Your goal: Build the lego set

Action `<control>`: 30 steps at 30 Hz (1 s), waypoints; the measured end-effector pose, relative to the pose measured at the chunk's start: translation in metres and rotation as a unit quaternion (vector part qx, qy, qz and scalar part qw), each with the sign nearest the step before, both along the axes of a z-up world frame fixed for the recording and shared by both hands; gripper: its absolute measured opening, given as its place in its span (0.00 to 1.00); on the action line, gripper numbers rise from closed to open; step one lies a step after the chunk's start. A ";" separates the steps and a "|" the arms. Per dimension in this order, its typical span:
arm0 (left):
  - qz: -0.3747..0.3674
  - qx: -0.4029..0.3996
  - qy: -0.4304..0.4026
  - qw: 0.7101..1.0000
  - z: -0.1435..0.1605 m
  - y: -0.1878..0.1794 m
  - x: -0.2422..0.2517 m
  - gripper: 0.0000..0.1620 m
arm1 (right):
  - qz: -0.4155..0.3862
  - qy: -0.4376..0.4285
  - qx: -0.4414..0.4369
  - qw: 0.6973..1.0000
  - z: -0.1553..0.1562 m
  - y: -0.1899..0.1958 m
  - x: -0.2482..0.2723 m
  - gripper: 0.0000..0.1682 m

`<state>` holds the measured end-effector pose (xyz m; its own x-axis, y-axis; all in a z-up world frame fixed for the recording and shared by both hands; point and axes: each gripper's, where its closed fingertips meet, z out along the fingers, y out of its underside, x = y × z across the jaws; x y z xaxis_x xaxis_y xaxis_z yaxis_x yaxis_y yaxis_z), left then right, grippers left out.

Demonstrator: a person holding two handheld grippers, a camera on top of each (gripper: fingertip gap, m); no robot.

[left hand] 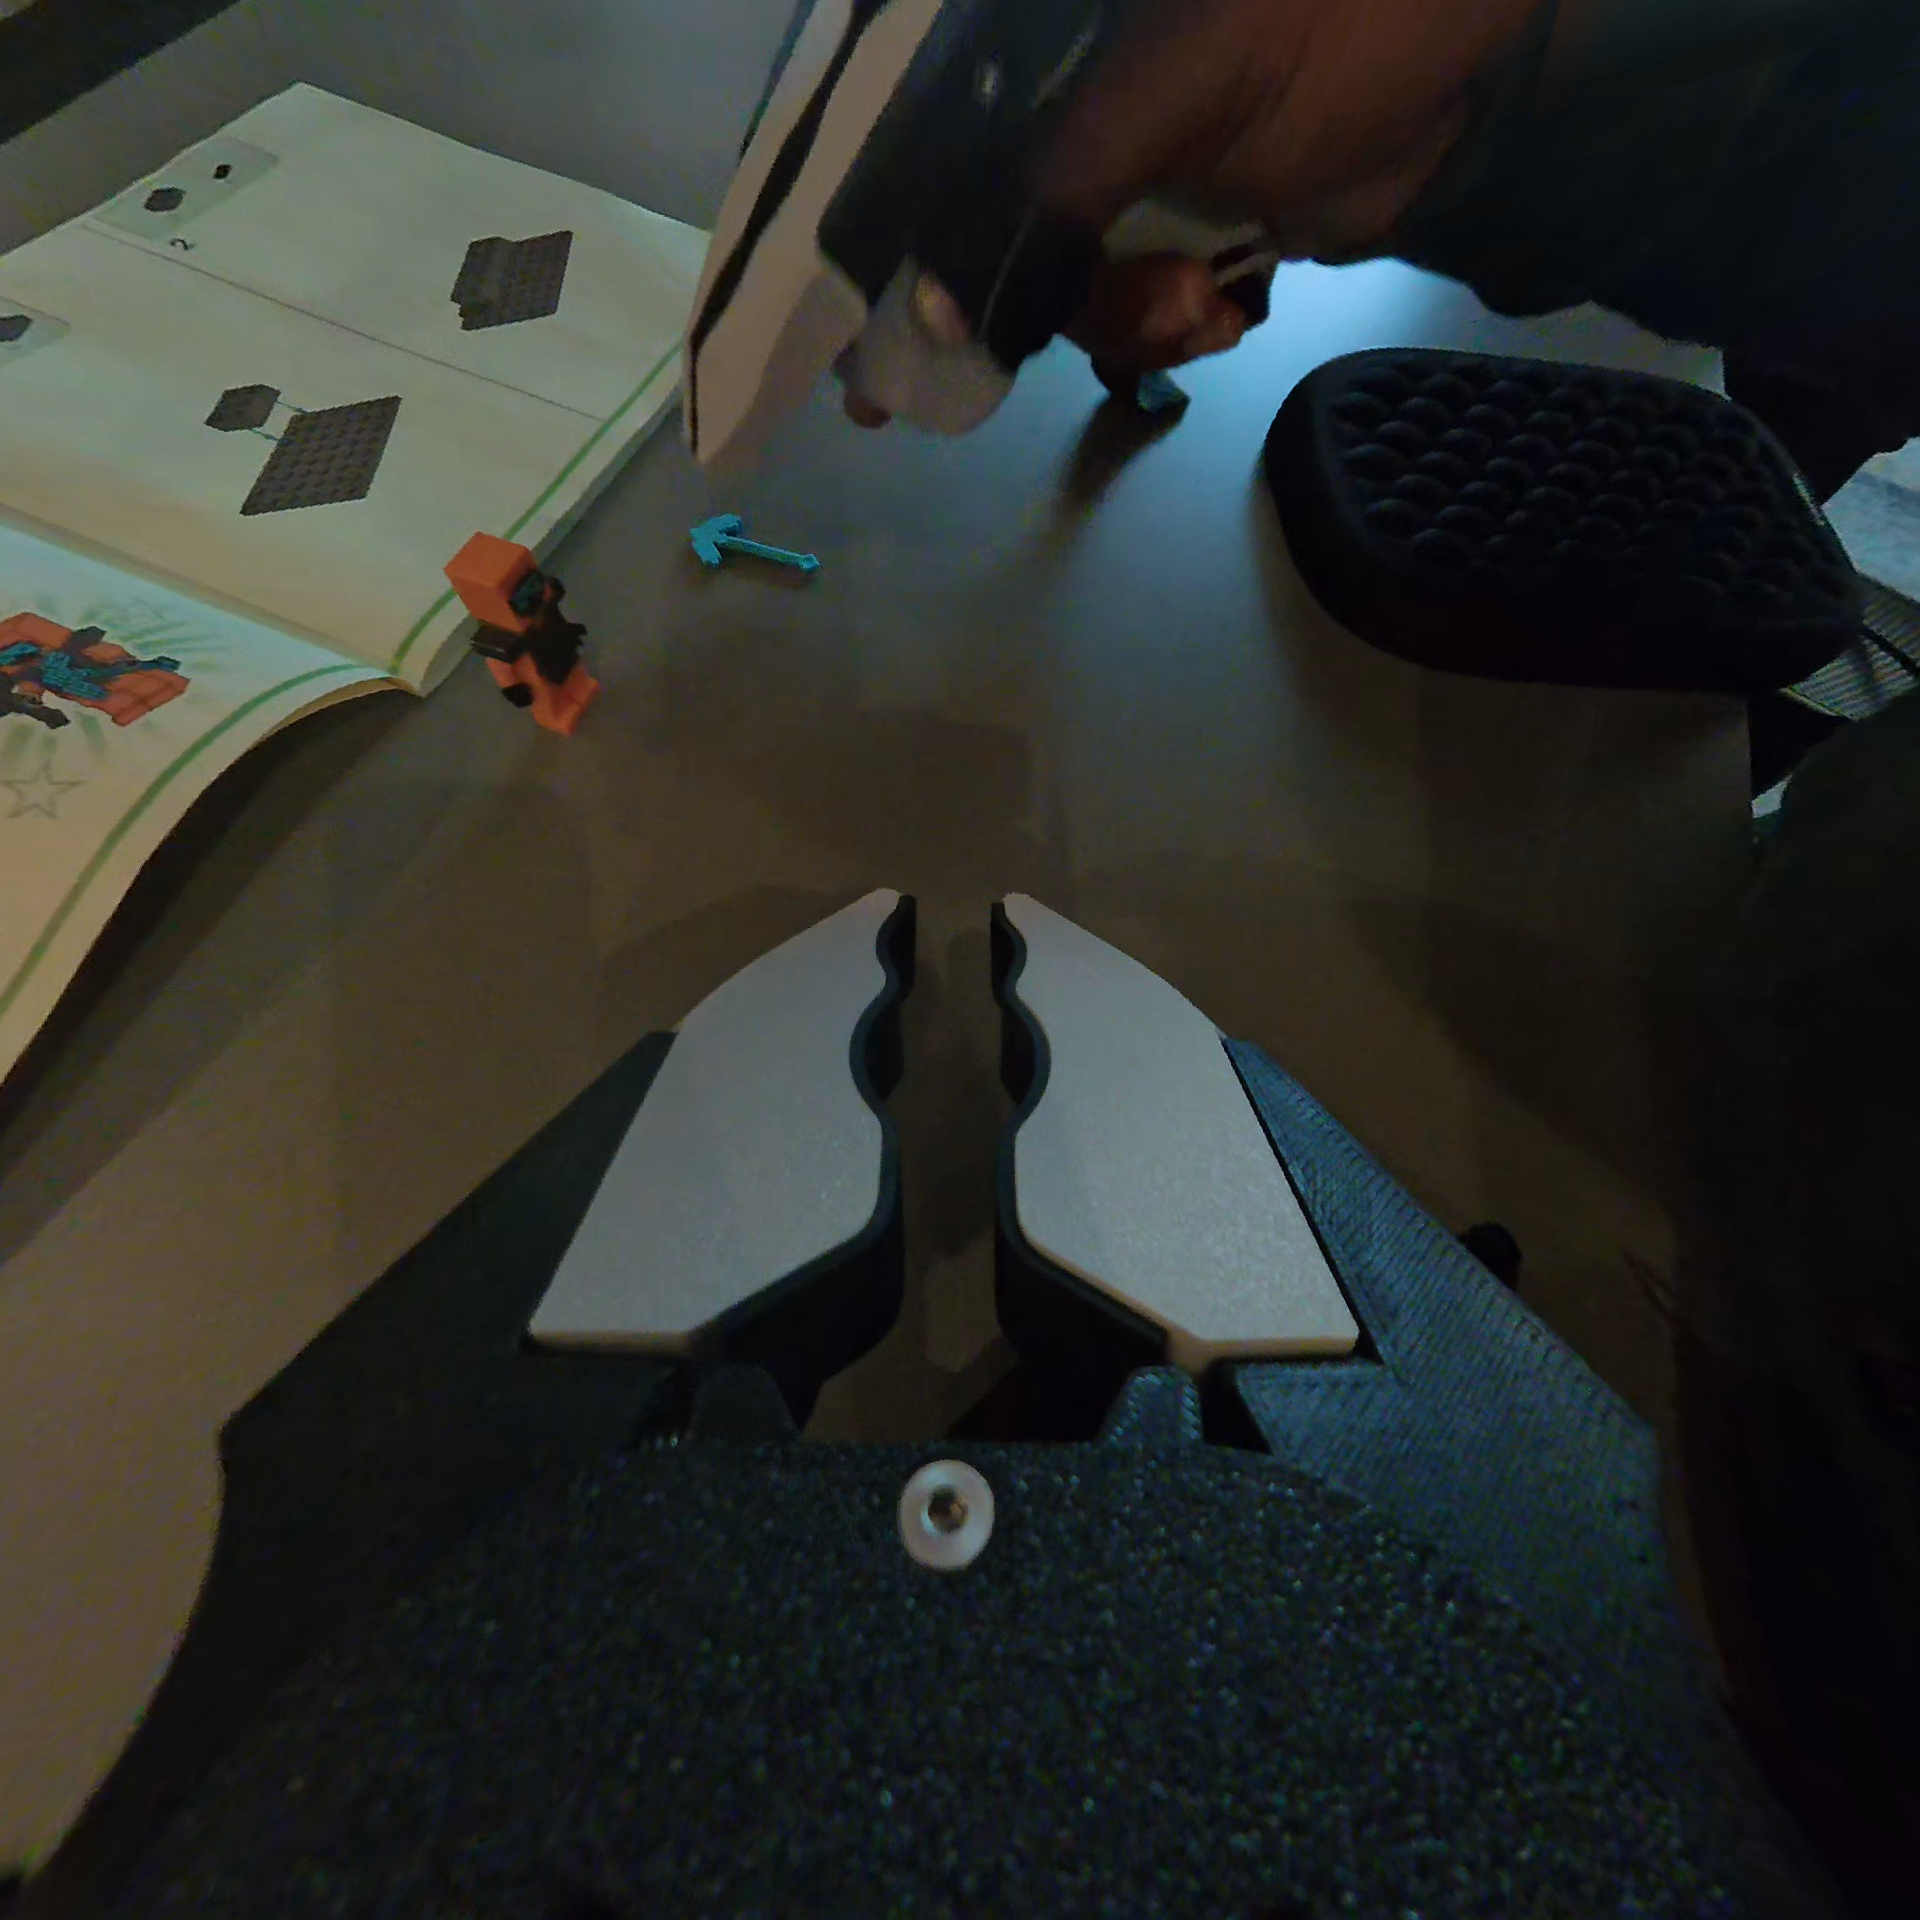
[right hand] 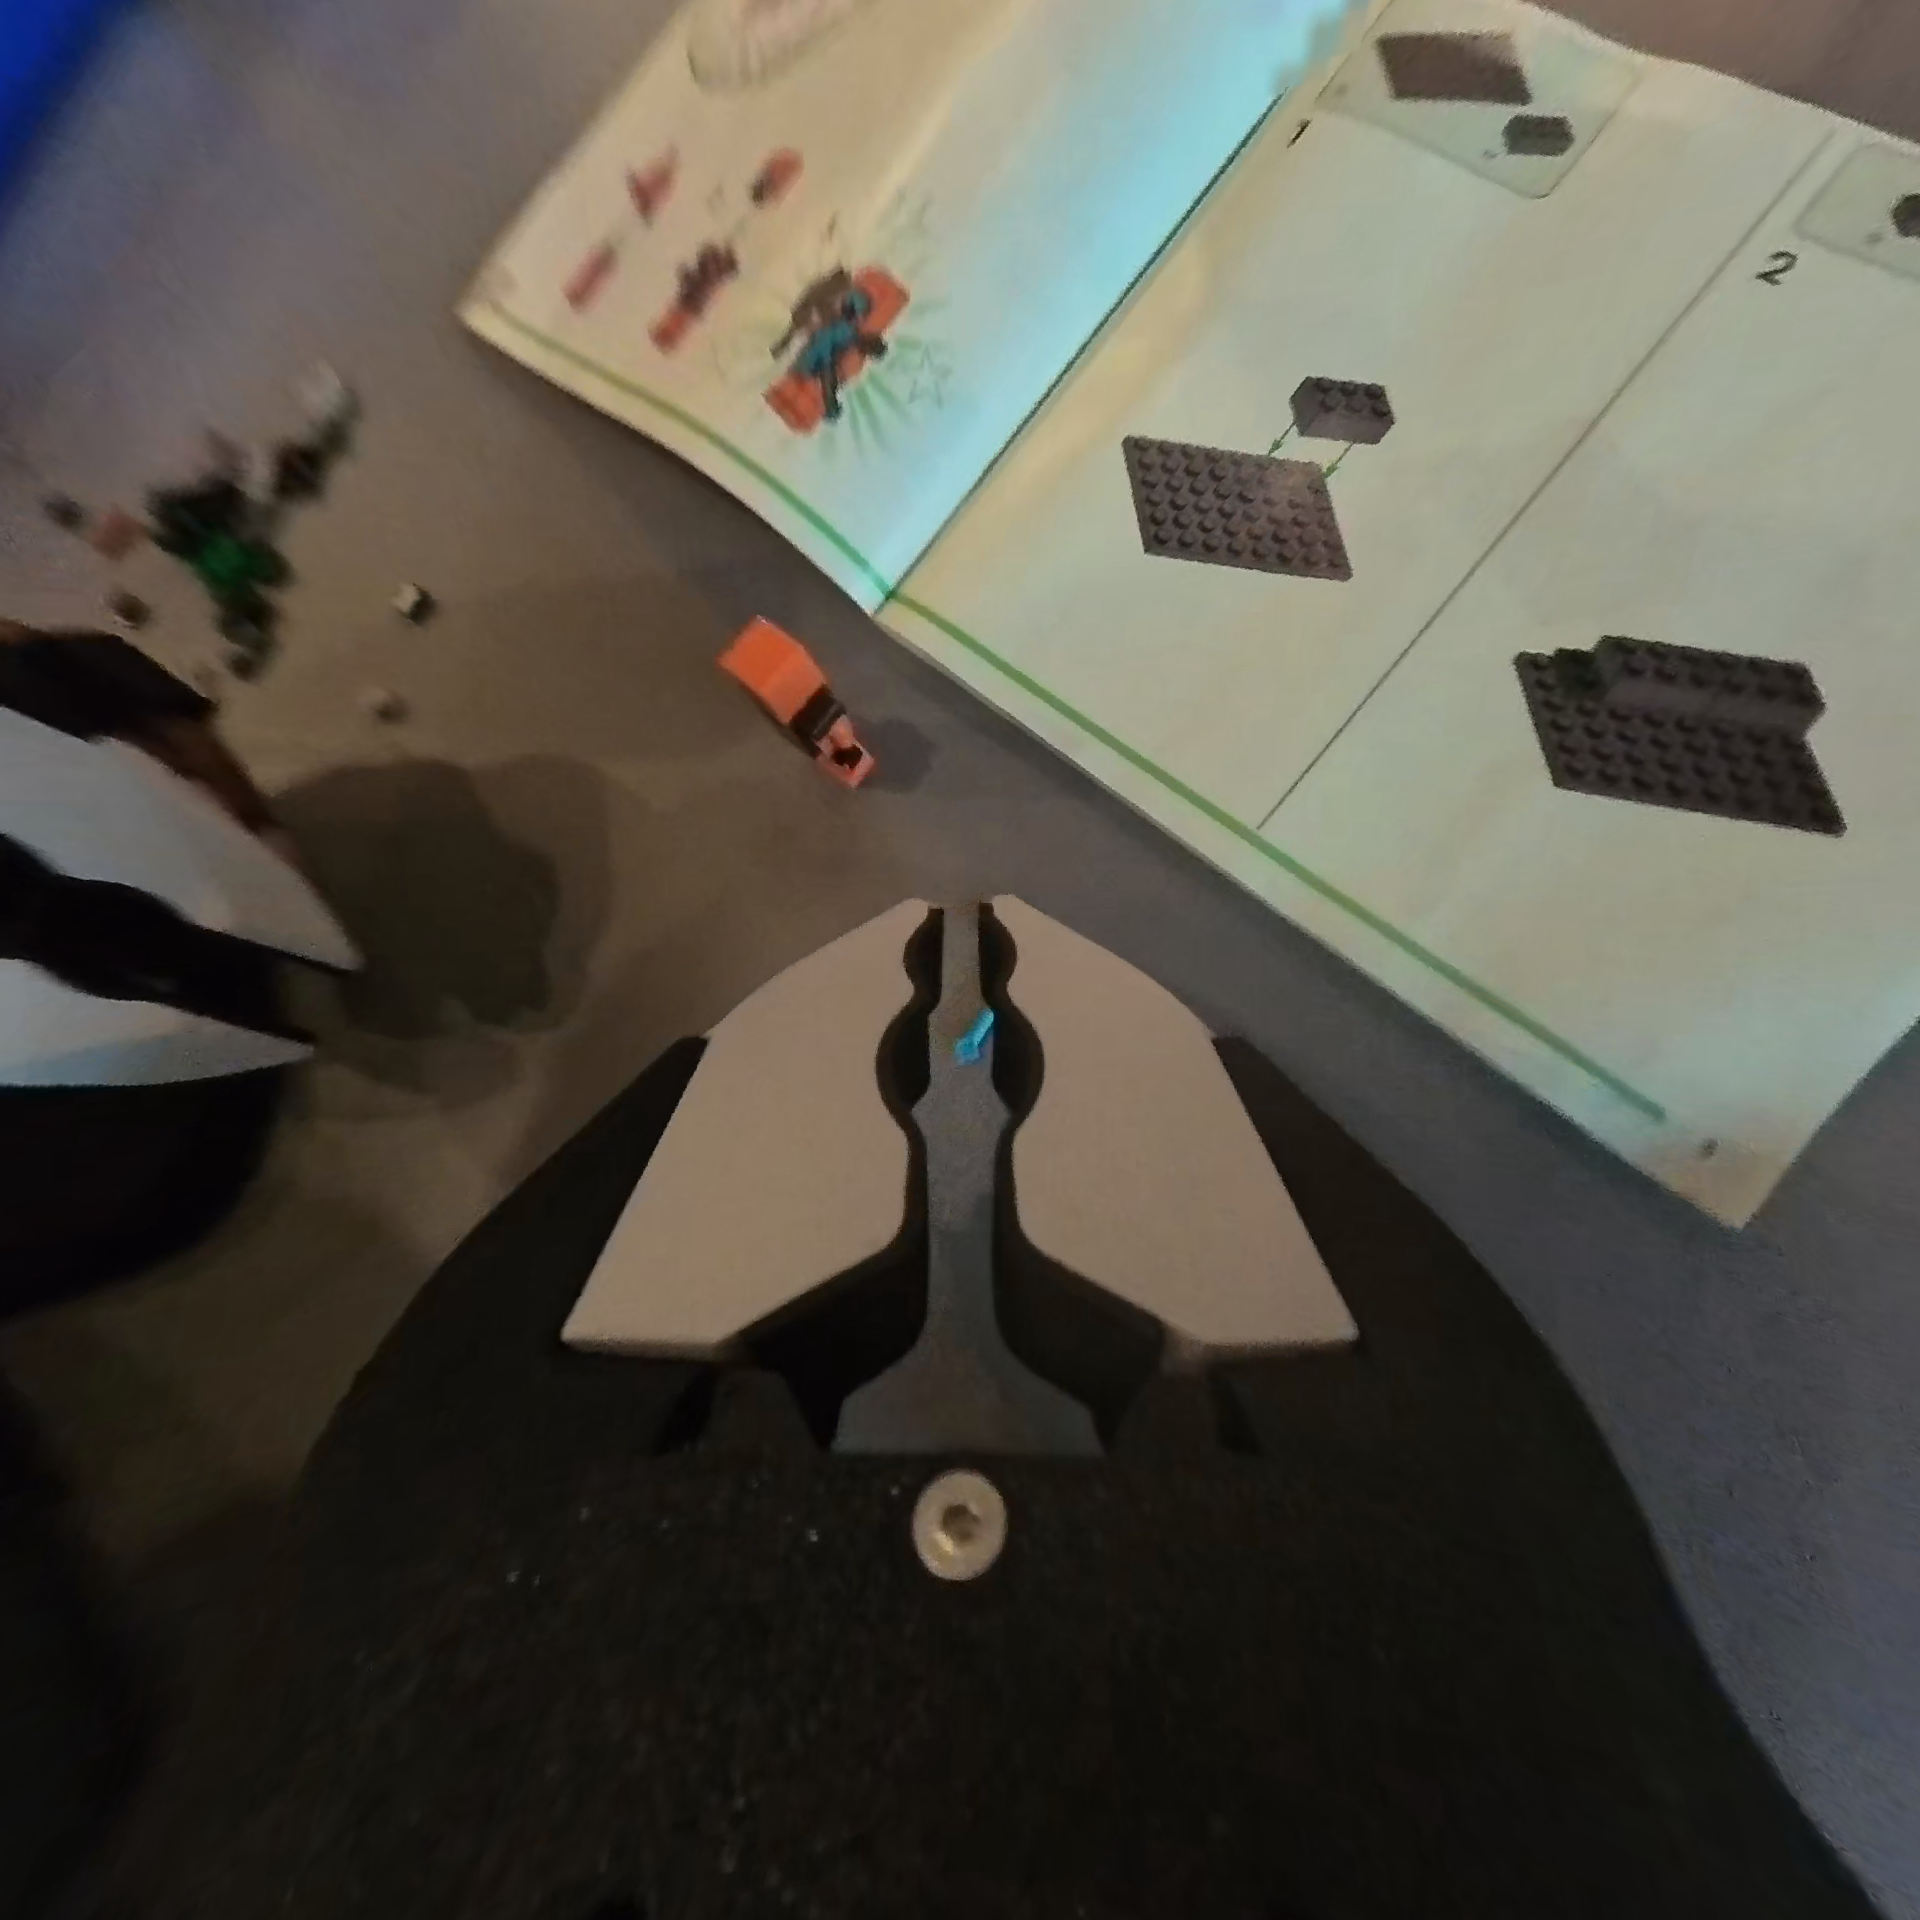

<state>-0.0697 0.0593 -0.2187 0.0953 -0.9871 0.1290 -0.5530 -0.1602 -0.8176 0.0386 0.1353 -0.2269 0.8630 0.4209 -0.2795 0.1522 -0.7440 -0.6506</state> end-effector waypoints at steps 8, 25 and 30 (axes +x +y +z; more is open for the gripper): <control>0.025 0.019 -0.007 0.999 0.006 0.010 -0.006 0.08 | 0.083 -0.041 0.079 0.993 0.012 -0.017 0.011 0.06; 0.327 0.078 0.051 0.941 0.030 0.082 -0.191 0.00 | 0.097 0.043 0.180 0.978 0.028 -0.038 -0.007 0.08; 0.317 0.069 0.102 0.940 0.014 0.077 -0.213 0.12 | 0.106 0.044 0.183 0.976 0.027 -0.044 -0.009 0.08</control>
